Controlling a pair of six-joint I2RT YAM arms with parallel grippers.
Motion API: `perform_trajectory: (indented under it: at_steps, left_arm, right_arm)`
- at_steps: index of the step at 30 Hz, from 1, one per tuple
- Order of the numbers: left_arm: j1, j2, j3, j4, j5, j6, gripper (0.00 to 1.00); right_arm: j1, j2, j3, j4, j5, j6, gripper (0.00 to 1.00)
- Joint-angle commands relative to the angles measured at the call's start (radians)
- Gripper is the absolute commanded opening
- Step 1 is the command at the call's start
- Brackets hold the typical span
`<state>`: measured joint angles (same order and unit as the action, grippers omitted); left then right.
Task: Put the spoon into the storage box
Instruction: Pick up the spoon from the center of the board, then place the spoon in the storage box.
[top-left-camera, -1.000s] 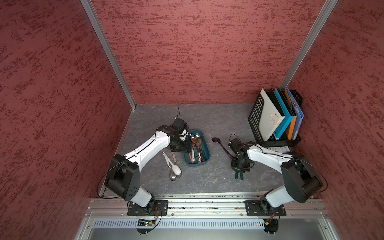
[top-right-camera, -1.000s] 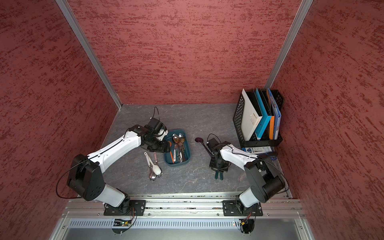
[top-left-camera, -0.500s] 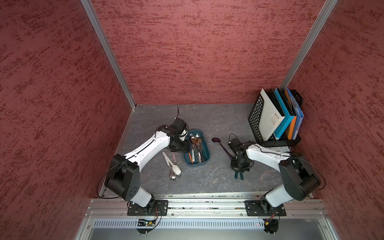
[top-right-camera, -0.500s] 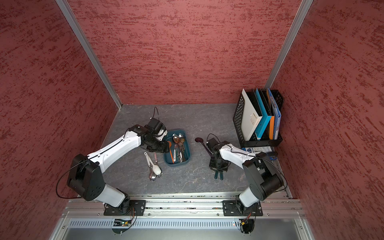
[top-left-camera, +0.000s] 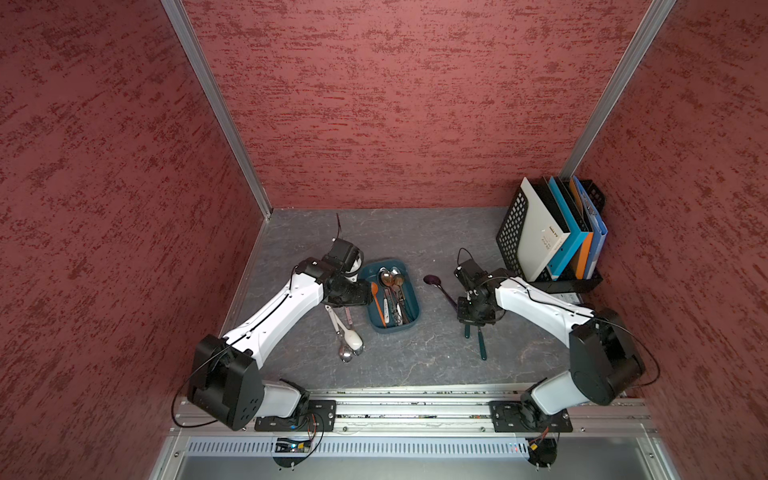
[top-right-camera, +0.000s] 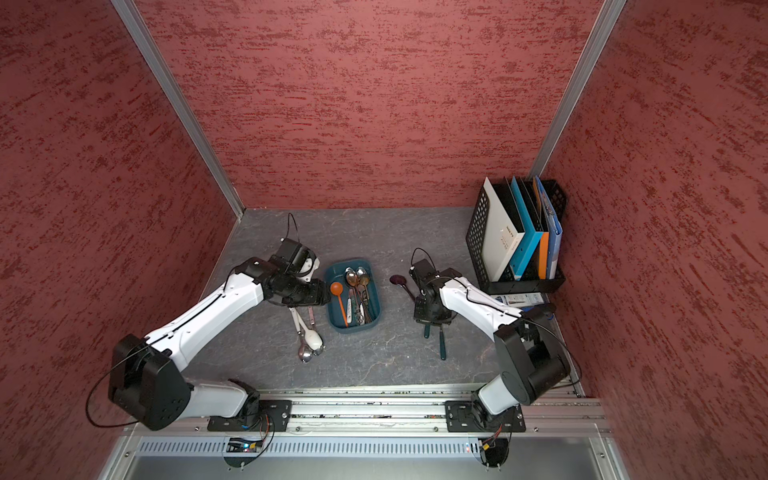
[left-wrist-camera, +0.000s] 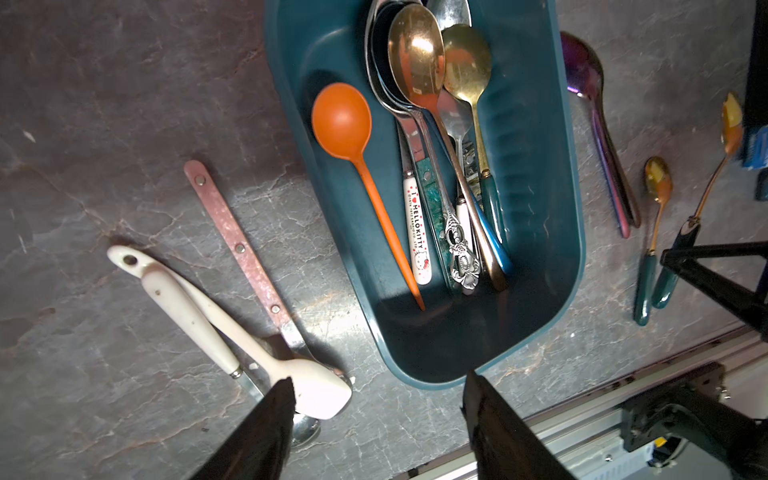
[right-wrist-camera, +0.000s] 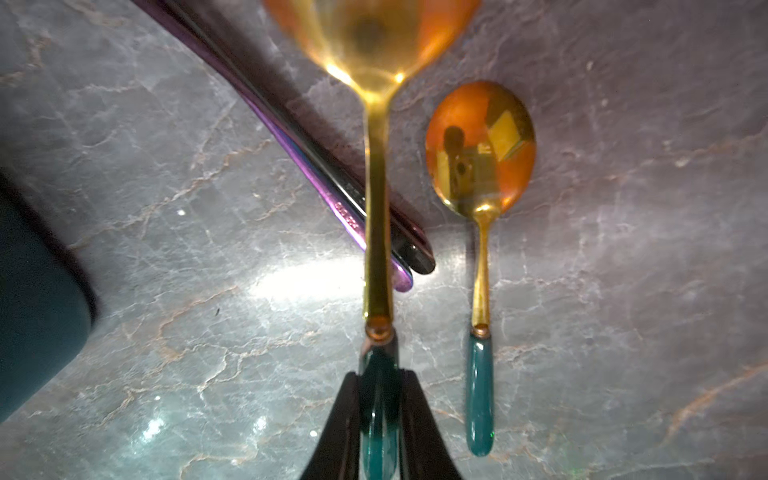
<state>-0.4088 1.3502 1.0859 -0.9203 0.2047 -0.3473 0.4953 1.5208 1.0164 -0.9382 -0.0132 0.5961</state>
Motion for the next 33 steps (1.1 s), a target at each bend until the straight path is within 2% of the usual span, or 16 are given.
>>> perform_trajectory:
  at_steps: [1,9,15,20,25,33]
  left_arm:
    - [0.053,-0.060,-0.068,0.078,0.088,-0.099,0.68]
    - [0.195,-0.146,-0.233,0.187,0.207,-0.183,0.68]
    - [0.280,-0.153,-0.298,0.249,0.294,-0.202,0.68]
    - [0.372,-0.146,-0.336,0.303,0.419,-0.217,0.68]
    - [0.408,-0.134,-0.335,0.295,0.453,-0.189,0.68]
    - [0.412,-0.126,-0.334,0.268,0.447,-0.139,0.68]
  right_arm:
    - [-0.008,-0.040,0.075,-0.063,0.016,-0.057,0.09]
    - [0.009,0.049,0.319,-0.121,-0.044,-0.142,0.08]
    - [0.077,0.244,0.537,-0.146,-0.118,-0.187,0.07]
    - [0.135,0.364,0.649,-0.152,-0.173,-0.189,0.07]
    - [0.179,0.443,0.725,-0.148,-0.212,-0.197,0.07]
    - [0.221,0.563,0.793,-0.159,-0.222,-0.173,0.06]
